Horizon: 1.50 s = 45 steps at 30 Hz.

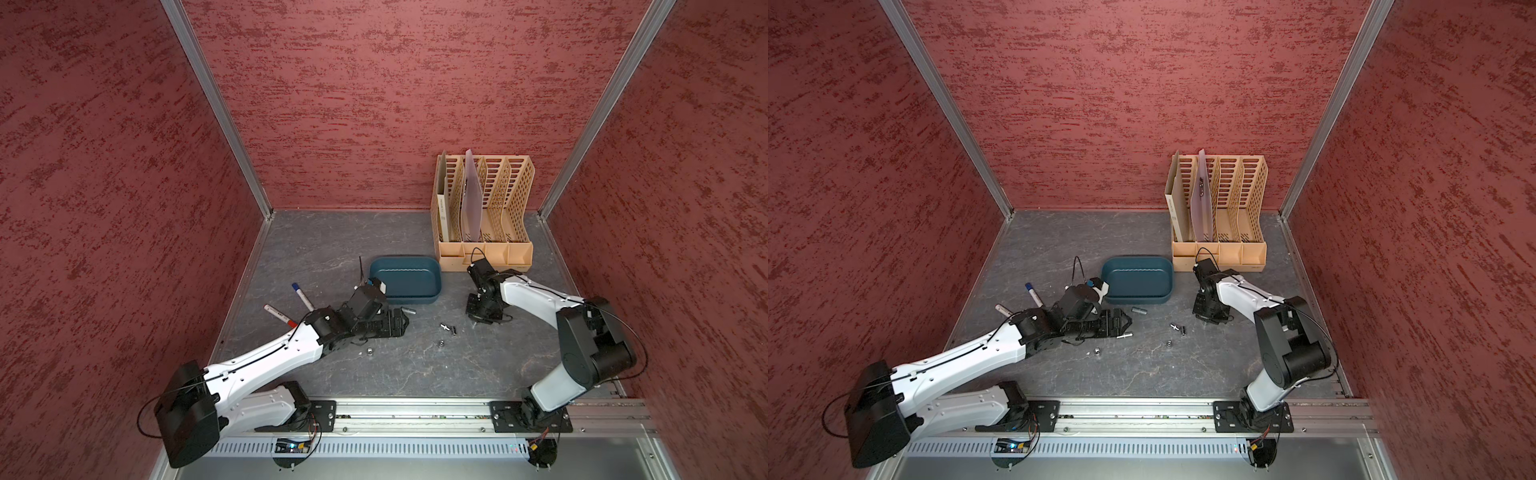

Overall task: Put the socket on the desktop into the storage box
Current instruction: Pick up the socket head at the center of the board, then place the socket head in the storage box.

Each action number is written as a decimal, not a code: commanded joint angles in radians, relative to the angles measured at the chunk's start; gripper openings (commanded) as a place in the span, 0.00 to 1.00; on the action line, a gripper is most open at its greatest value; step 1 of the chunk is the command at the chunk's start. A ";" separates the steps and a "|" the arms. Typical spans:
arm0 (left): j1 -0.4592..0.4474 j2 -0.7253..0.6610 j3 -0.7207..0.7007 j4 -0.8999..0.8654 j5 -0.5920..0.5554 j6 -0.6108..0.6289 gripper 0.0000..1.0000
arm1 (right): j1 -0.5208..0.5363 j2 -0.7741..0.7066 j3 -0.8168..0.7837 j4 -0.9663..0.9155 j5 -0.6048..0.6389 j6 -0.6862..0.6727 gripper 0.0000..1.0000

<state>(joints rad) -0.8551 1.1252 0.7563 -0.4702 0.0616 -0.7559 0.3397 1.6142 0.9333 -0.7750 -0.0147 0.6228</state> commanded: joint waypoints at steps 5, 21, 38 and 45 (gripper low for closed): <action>0.018 -0.015 -0.010 -0.002 -0.027 -0.019 0.93 | 0.013 -0.072 0.026 -0.042 -0.002 0.003 0.13; 0.188 -0.075 -0.021 -0.070 0.015 -0.016 0.93 | 0.096 -0.051 0.302 -0.151 -0.005 -0.020 0.13; 0.248 -0.158 -0.053 -0.137 0.030 -0.027 0.93 | 0.199 0.227 0.600 -0.160 -0.015 -0.039 0.12; 0.257 -0.169 -0.064 -0.143 0.038 -0.032 0.93 | 0.203 0.332 0.665 -0.165 0.005 -0.052 0.12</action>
<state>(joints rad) -0.6083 0.9699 0.7013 -0.6029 0.0895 -0.7811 0.5365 1.9209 1.5642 -0.9260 -0.0231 0.5861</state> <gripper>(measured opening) 0.934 0.206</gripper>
